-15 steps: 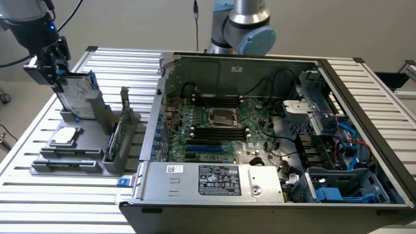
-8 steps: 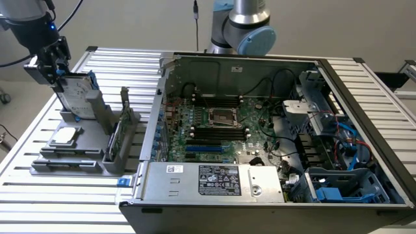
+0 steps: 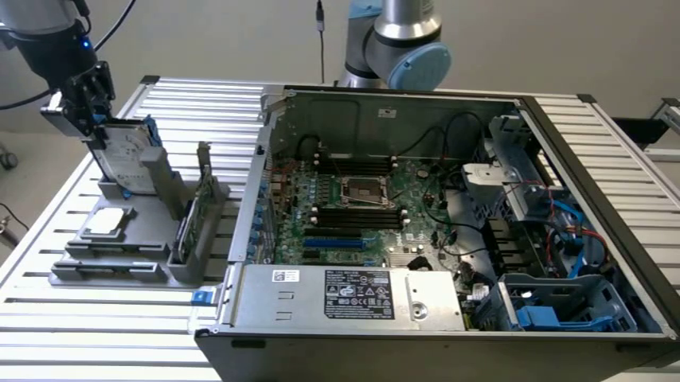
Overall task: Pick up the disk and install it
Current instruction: 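Pick up the disk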
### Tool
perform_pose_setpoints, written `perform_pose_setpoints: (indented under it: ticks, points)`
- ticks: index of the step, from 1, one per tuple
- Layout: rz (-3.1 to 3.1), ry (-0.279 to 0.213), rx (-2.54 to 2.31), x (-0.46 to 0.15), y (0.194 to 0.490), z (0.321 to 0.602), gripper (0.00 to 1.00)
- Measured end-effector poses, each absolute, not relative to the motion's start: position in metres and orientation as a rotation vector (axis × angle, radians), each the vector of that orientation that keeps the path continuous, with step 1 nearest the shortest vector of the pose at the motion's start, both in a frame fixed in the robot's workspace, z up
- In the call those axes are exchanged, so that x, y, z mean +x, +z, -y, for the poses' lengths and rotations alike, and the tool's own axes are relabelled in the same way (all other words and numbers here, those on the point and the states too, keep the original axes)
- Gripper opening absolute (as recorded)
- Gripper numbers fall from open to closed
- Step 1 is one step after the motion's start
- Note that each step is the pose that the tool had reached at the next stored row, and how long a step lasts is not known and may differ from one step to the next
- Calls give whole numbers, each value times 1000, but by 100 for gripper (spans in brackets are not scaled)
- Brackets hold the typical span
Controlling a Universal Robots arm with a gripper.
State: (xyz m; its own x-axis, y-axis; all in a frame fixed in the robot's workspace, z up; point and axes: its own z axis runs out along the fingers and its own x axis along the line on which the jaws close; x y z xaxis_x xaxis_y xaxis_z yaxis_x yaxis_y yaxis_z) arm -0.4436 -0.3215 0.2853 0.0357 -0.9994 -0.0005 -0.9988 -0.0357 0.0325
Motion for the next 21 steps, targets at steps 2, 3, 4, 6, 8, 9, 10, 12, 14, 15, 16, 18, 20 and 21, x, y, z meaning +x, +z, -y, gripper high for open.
perform_pose_setpoints:
  ticks: [2,3,4,6,8,9,10,12,14,15,16,18,20,21]
  points:
    - [2165,-34,2244,-444,285,321,51]
    - [2165,-32,2244,-444,285,321,51]
    - [2165,-29,2243,-444,285,321,51]
    - [2163,-23,2242,-444,285,321,51]
    - [2162,-18,2240,-444,285,322,51]
    - [2161,-17,2240,-444,285,322,51]
    - [2161,-17,2240,-444,285,322,51]
    - [2161,-17,2239,-444,285,321,51]
    - [2161,-17,2239,-444,285,321,48]
    - [2161,-17,2239,-444,285,321,42]
    - [2161,-17,2239,-444,285,321,42]
    - [2161,-17,2239,-444,285,321,35]
    - [2161,-17,2239,-444,285,321,35]
    - [2161,-17,2239,-444,285,321,35]
